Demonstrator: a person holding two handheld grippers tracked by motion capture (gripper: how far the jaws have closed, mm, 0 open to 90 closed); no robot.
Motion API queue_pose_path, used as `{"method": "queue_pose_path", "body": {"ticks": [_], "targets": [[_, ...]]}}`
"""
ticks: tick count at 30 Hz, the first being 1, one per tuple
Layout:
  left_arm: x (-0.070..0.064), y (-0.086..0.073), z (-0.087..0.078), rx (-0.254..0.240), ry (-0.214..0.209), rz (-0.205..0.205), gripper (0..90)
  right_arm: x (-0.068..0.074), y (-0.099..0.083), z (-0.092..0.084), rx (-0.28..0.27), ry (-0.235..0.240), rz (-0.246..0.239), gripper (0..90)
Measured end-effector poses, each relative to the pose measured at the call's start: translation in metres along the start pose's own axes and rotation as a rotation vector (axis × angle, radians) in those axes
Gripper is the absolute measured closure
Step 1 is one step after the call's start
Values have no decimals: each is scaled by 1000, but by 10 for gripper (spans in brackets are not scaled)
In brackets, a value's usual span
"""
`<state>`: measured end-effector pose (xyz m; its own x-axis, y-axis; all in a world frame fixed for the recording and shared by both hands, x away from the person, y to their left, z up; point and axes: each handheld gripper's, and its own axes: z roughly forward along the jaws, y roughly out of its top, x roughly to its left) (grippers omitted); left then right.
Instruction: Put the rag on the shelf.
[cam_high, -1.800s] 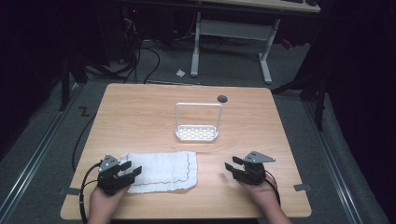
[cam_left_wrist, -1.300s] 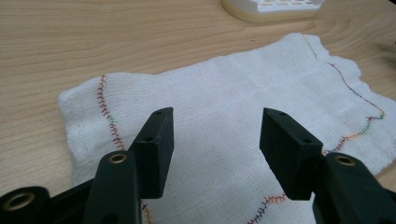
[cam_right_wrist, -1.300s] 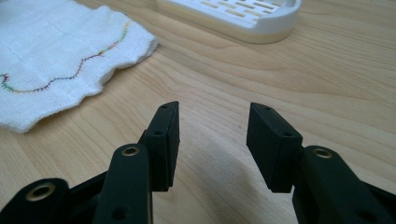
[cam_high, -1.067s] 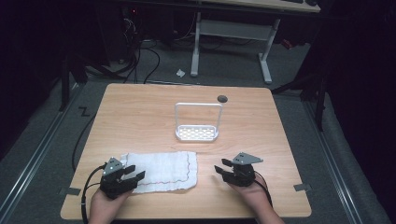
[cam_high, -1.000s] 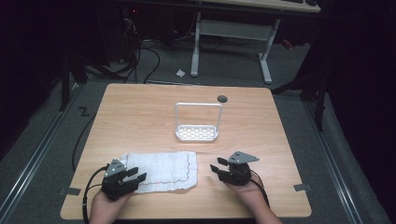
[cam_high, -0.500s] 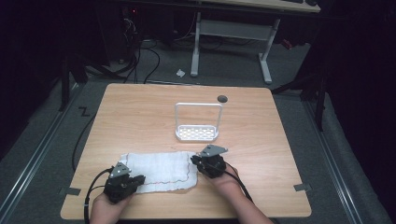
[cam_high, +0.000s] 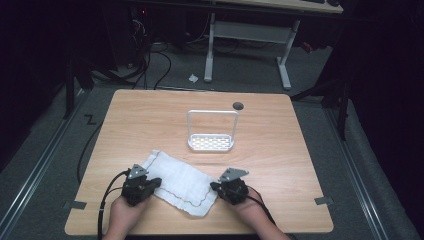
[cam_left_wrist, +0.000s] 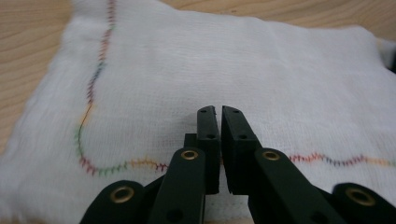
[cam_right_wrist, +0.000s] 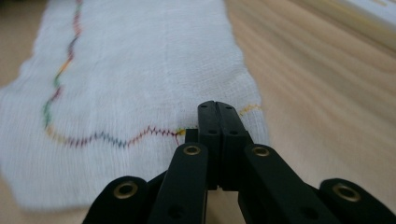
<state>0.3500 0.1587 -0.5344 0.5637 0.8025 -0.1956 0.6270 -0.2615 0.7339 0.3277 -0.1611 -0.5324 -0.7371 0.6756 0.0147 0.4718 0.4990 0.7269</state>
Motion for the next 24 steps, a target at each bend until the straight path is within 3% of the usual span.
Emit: {"method": "queue_pose_path", "body": {"ticks": [4, 5, 6, 8, 9, 12, 16, 17, 19, 21, 24], "targets": [[-8, 6, 10, -23, 8, -14, 737, 14, -21, -20, -14, 22, -2, 898], [-12, 6, 10, -29, 27, 8, 737, 14, -21, -20, -14, 22, -2, 898], [-17, 5, 6, -50, 54, 29, 677, 15, -21, -23, -26, 29, 2, 886], [-17, 4, 3, -66, 51, 18, 661, 14, -16, -24, -47, 24, 10, 874], [-15, 2, -3, -84, 28, -13, 656, 13, -13, -24, -56, 17, 10, 875], [-15, -1, -8, -82, 21, -23, 647, 9, -3, -20, -61, 6, 7, 874], [-32, -9, -10, -28, -64, 12, 780, -5, 31, 5, -50, -6, 8, 882], [-32, -9, -10, -28, -64, 12, 817, -5, 31, 5, -50, -6, 8, 882], [-41, -9, -6, 0, -51, 64, 858, -11, 43, 25, -3, -2, 6, 900], [-44, -9, -1, 14, -40, 73, 859, -12, 41, 34, 27, 1, -5, 900], [-43, -7, 4, 20, -58, 57, 855, -7, 28, 27, 9, 9, -8, 900]]}}
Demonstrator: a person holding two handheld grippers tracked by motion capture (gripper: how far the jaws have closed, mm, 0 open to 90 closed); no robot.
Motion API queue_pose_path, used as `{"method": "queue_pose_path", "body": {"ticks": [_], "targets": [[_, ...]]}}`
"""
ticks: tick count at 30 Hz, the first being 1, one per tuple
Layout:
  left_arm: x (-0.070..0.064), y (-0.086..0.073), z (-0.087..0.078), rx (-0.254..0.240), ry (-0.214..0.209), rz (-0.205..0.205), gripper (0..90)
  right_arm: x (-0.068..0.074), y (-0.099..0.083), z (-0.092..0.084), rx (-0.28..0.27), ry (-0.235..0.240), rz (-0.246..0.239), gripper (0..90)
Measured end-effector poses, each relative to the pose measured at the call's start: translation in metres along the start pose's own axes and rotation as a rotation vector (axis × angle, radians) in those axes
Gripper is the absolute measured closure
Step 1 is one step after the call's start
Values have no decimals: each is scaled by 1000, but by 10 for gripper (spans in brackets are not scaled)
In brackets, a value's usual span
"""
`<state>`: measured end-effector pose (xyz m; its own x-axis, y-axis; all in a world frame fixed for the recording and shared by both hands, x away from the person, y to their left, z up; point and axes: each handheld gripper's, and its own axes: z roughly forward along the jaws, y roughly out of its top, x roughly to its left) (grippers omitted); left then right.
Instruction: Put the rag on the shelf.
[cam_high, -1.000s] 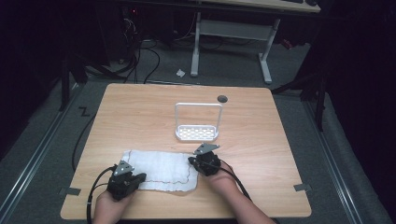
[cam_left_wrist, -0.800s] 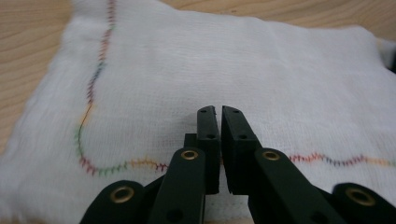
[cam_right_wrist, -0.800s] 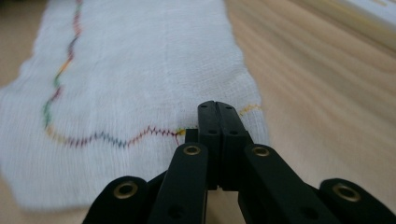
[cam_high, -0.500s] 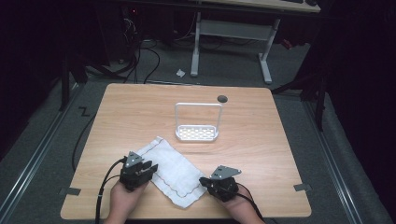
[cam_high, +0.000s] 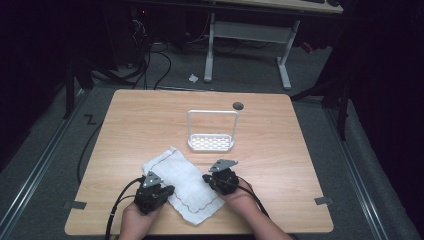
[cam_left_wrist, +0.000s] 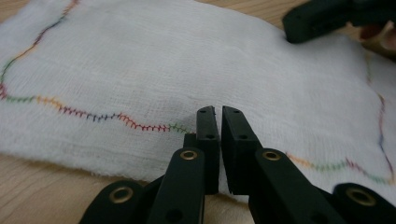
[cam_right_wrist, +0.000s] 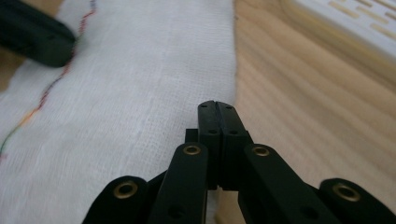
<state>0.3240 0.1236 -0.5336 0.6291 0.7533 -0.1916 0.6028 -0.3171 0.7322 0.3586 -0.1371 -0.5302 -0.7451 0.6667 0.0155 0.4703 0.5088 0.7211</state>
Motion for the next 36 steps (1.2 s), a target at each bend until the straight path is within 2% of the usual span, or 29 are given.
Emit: {"method": "queue_pose_path", "body": {"ticks": [1, 3, 4, 7, 11, 14, 15, 16, 17, 18, 19, 21, 23, 24, 25, 26, 27, 28, 29, 30, 32, 33, 34, 36], "targets": [[0, 0, 0, 0, 0, 0, 852, 0, 0, 0, 0, 0, 0, 900], [-1, 3, 4, -2, -21, -1, 838, 11, -21, -17, -15, 25, 12, 900], [-1, 3, 4, -2, -21, -1, 831, 11, -21, -17, -15, 25, 12, 900], [-6, 4, 7, 4, -56, 15, 813, 28, -43, -40, -11, 71, 5, 900], [-16, 4, 10, 8, -57, 55, 791, 29, -49, -47, -30, 87, 16, 872], [-15, 5, 11, 9, -78, 42, 778, 18, -33, -44, -59, 53, 30, 863], [-13, 6, 11, 1, -87, 36, 732, 10, -20, -36, -68, 31, 37, 863], [-11, 7, 11, -14, -92, 30, 732, 10, -20, -36, -68, 31, 37, 863], [-8, 11, 12, -29, -68, 30, 664, 3, -9, -24, -57, 6, 32, 862], [-8, 11, 12, -29, -68, 30, 663, 3, -9, -24, -57, 6, 32, 862], [-6, 13, 13, -29, -49, 35, 671, -2, -3, -13, -34, -12, 29, 862], [-3, 14, 17, -14, -41, 32, 748, -4, -3, -4, -2, -13, 19, 864], [-5, 14, 19, -12, -31, 41, 791, -5, -8, -5, -14, -8, 13, 866], [-7, 14, 20, -7, -37, 48, 797, -5, -11, -8, -15, -5, 26, 866], [-14, 15, 22, -2, -55, 70, 796, -4, -14, -12, -12, -8, 30, 865], [-20, 15, 24, 5, -58, 86, 794, -3, -19, -16, -15, -14, 22, 865], [-20, 15, 24, 5, -58, 86, 791, -2, -24, -22, -13, -18, 19, 865], [-26, 15, 26, 7, -75, 99, 786, -1, -29, -28, -8, -23, 17, 865], [-38, 16, 31, 18, -106, 133, 779, -1, -35, -34, -5, -28, 15, 864], [-38, 16, 31, 18, -106, 133, 775, -1, -41, -40, -3, -32, 18, 863], [-55, 17, 36, 27, -144, 166, 767, -4, -52, -52, -6, -31, 38, 862], [-55, 17, 36, 27, -144, 166, 765, -4, -52, -52, -6, -31, 38, 862], [-58, 17, 37, 28, -149, 171, 761, -7, -60, -58, -17, -23, 60, 833], [-59, 18, 36, 29, -162, 167, 723, -10, -62, -63, -34, -5, 81, 767]]}}
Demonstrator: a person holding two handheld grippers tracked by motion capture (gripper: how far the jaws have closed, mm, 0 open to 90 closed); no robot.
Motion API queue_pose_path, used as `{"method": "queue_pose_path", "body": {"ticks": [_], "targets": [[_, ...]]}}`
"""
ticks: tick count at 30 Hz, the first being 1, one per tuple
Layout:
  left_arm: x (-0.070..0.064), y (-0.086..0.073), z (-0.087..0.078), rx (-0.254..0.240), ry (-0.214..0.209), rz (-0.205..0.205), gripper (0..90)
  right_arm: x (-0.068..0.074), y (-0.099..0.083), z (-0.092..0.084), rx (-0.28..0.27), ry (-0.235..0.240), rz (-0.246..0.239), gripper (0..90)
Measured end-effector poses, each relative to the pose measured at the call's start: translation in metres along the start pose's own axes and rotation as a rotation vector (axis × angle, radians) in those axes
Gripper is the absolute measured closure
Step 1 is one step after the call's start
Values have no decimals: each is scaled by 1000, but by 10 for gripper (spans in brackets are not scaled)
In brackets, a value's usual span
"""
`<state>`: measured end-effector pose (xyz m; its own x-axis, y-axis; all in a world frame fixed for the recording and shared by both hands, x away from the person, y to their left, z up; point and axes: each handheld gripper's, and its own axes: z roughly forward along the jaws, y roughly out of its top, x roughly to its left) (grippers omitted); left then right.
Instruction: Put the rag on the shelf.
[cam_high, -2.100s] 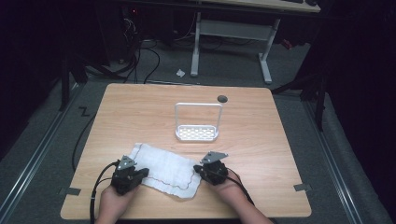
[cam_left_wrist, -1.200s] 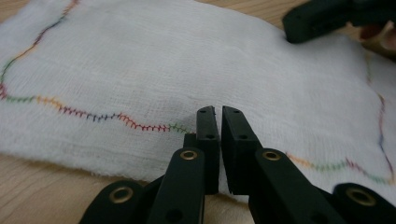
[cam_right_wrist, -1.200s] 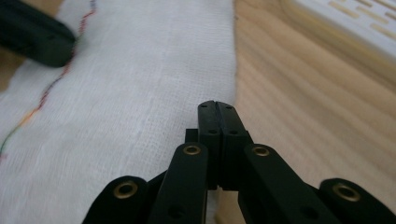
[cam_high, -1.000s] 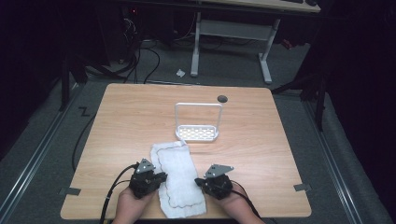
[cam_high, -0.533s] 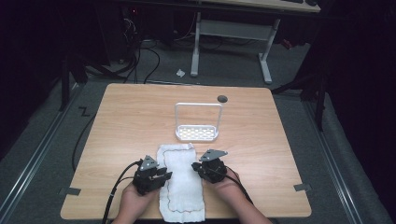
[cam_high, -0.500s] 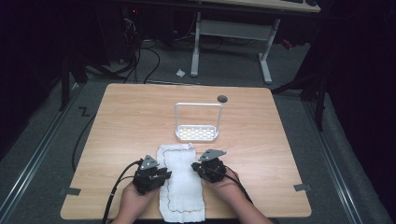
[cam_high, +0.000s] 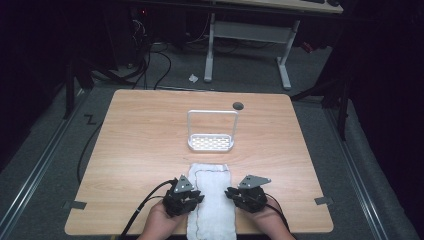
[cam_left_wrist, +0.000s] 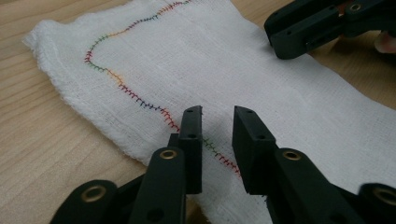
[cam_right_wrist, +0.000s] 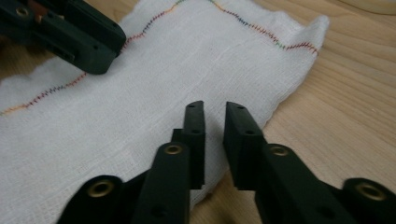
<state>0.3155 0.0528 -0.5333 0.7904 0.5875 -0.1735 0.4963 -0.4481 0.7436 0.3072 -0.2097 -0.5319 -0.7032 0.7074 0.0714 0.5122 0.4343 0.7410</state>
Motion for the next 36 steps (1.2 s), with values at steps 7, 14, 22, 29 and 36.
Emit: {"method": "queue_pose_path", "body": {"ticks": [7, 14, 22, 29, 36], "targets": [[34, 1, -19, -116, 111, -109, 583, -22, 1, -9, -90, -53, 65, 669], [62, 13, 1, -107, 130, -201, 532, -36, 2, -5, -98, -82, 94, 645], [63, 36, 29, -67, 186, -162, 578, -35, 5, -6, -102, -111, 118, 632], [64, 31, 30, -116, 216, -245, 752, -34, 18, 11, -110, -120, 159, 591], [54, 33, 34, -112, 261, -254, 818, -27, 36, 36, -76, -184, 172, 617]]}}
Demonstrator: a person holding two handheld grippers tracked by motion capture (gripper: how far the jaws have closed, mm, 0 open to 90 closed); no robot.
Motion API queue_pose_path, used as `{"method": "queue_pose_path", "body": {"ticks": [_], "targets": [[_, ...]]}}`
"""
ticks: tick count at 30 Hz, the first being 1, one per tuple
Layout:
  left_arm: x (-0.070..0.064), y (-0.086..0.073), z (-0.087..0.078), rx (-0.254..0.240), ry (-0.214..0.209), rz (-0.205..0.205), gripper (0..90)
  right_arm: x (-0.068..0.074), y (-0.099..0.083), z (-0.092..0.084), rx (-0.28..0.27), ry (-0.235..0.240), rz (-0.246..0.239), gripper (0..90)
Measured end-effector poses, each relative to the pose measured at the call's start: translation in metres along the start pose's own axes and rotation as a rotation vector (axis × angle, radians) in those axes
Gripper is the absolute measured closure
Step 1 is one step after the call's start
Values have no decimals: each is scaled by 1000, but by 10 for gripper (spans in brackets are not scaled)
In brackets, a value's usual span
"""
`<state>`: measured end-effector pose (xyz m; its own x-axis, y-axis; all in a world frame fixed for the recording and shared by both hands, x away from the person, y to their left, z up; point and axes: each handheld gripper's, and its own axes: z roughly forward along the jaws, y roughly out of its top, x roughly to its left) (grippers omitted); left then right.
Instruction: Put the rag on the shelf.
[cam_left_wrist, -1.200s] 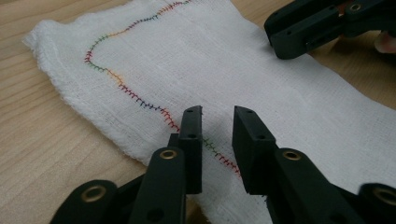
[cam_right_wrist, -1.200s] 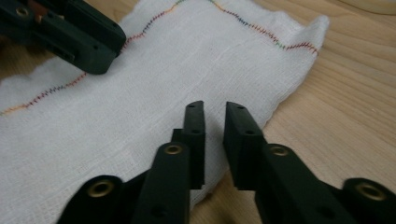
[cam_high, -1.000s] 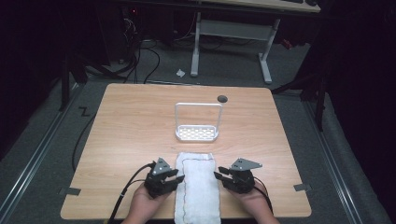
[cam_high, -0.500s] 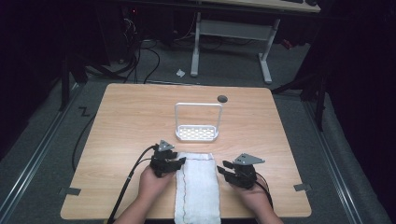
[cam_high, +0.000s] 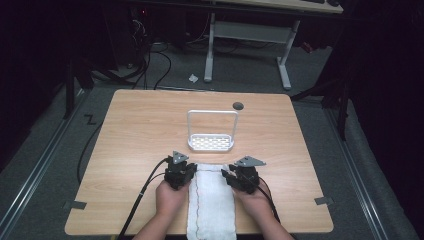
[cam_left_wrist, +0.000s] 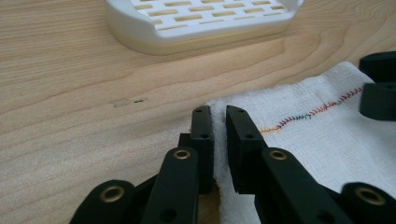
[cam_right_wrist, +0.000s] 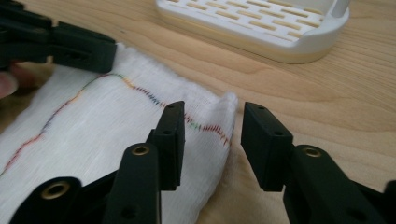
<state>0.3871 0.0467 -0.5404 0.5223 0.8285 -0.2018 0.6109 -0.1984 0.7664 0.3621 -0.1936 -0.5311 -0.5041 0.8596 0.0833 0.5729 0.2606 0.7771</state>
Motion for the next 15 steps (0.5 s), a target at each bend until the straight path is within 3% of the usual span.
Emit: {"method": "queue_pose_path", "body": {"ticks": [2, 4, 6, 9, 10, 15], "targets": [[0, 0, 0, 0, 0, -6, 824, -1, 5, 8, 14, -15, 35, 670], [0, 0, 0, -1, 1, -6, 824, 0, 4, 13, 44, -26, 36, 691], [-1, 0, 0, -2, 2, -6, 825, -1, 4, 15, 32, -18, 57, 732], [-1, 0, 0, -2, 9, -3, 828, 0, 4, 16, 28, -13, 55, 765], [-2, -1, 0, -2, 12, -1, 834, 1, 4, 17, 27, 2, 46, 823], [-1, -1, -1, -9, 7, -11, 845, 4, 4, 16, 20, -10, 27, 856]]}}
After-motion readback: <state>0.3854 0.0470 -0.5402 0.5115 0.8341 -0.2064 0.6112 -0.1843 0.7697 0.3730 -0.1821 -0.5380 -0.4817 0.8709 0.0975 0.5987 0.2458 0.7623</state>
